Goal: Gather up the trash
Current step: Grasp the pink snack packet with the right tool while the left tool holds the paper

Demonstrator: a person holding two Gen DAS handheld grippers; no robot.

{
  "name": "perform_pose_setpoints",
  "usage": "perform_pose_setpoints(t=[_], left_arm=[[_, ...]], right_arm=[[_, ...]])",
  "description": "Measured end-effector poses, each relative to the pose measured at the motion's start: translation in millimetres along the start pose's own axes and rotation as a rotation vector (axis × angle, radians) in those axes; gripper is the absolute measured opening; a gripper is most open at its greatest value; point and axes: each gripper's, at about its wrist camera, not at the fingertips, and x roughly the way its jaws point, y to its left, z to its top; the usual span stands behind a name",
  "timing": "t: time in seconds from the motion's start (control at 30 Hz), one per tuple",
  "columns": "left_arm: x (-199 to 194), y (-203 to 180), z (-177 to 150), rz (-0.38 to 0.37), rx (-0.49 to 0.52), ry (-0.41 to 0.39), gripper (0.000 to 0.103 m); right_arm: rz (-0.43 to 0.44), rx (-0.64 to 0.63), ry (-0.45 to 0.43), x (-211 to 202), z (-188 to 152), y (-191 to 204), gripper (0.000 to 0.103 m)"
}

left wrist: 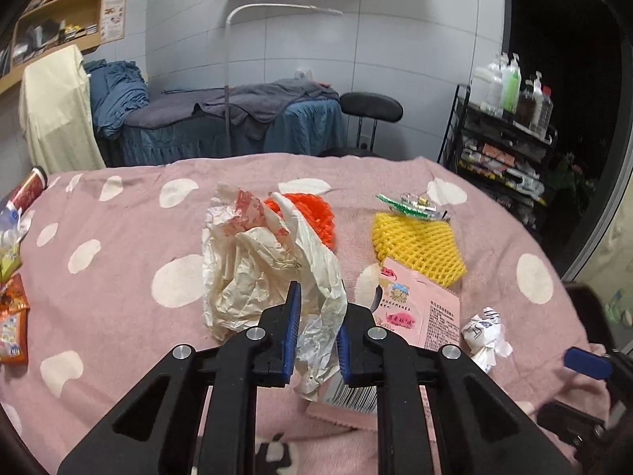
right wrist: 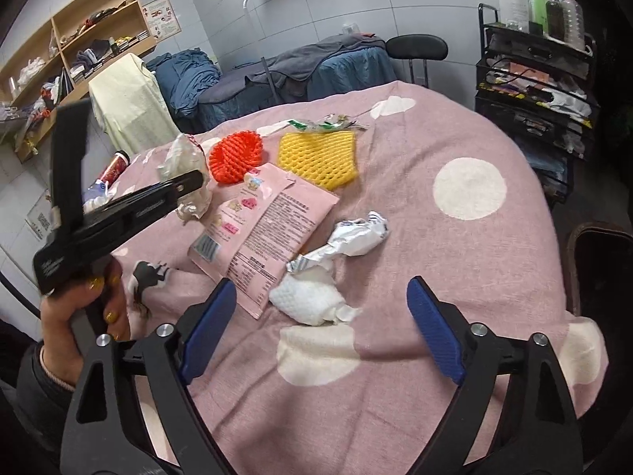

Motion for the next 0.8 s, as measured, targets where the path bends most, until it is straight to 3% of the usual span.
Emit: perform_pose_setpoints(t=[0.33,0.6,0.7,0.8], left_arm=[[-54,38,-20,-0.009,-0.107,-0.084,0.013],[-79,47,-37,0.004,-0.121,-0.105,0.013],[-83,44,-43,0.000,-0.111,-0.109,0.013],[-84,43,-47,-0.014,-0.117,-0.102,0.013]], right_arm=[[0.166,-0.043,0.067,40,26,36,0.082],[0.087,0.039,0.161,88,43,22,0.080],[0.132,0.125,0.212,106,44,8,0.080],[0.146,0.115,0.247,120,47,11,0.080]])
